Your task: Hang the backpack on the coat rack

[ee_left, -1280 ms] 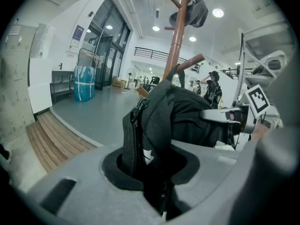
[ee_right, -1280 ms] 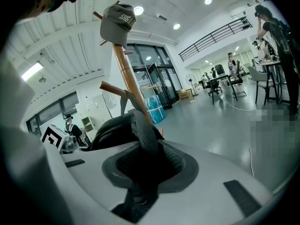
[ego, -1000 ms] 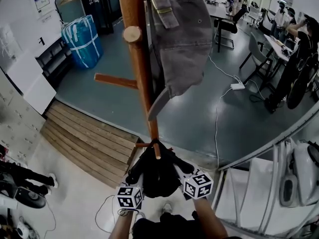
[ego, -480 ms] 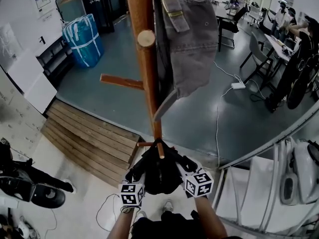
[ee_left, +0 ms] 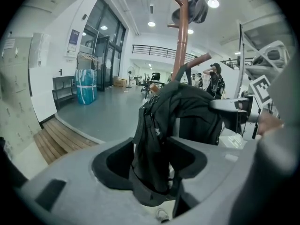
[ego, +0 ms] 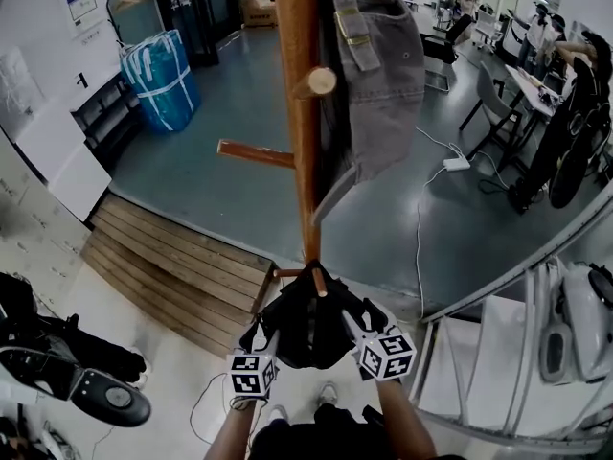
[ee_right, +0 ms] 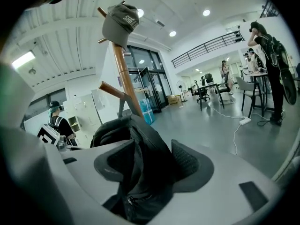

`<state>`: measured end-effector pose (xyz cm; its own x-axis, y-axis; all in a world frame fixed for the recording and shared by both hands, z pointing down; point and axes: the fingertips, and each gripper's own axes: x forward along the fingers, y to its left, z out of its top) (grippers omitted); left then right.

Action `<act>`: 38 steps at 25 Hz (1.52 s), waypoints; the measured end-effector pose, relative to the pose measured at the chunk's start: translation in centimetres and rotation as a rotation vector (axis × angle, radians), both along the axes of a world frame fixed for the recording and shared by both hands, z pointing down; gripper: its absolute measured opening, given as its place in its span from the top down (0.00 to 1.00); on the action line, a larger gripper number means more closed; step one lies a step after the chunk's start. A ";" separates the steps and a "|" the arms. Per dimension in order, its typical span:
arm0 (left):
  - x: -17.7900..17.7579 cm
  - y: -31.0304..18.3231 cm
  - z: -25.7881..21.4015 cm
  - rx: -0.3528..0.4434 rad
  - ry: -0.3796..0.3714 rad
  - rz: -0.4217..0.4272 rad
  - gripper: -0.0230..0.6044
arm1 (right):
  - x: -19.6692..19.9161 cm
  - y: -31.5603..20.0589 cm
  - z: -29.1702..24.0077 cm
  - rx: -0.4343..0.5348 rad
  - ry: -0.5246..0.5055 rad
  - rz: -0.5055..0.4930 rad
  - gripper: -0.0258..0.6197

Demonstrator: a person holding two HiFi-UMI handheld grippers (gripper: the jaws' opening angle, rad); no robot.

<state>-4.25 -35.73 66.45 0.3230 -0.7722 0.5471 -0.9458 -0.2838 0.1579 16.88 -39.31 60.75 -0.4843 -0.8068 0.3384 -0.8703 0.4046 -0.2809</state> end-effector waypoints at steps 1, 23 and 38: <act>-0.4 0.2 -0.2 0.001 0.002 0.000 0.60 | -0.1 0.2 -0.3 0.005 0.001 0.005 0.63; -4.3 7.6 -7.5 0.167 0.161 0.106 0.72 | -3.8 11.7 -2.3 -0.028 0.013 0.200 0.72; -7.6 16.7 -11.8 0.288 0.212 0.319 0.93 | -10.1 24.8 -3.2 -0.026 -0.015 0.399 0.93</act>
<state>-11.80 -19.06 54.63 0.6503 -0.7266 0.2218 -0.7595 -0.6155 0.2103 6.79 -14.55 57.59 -0.1394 -0.9237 0.3569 -0.9533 0.0277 -0.3006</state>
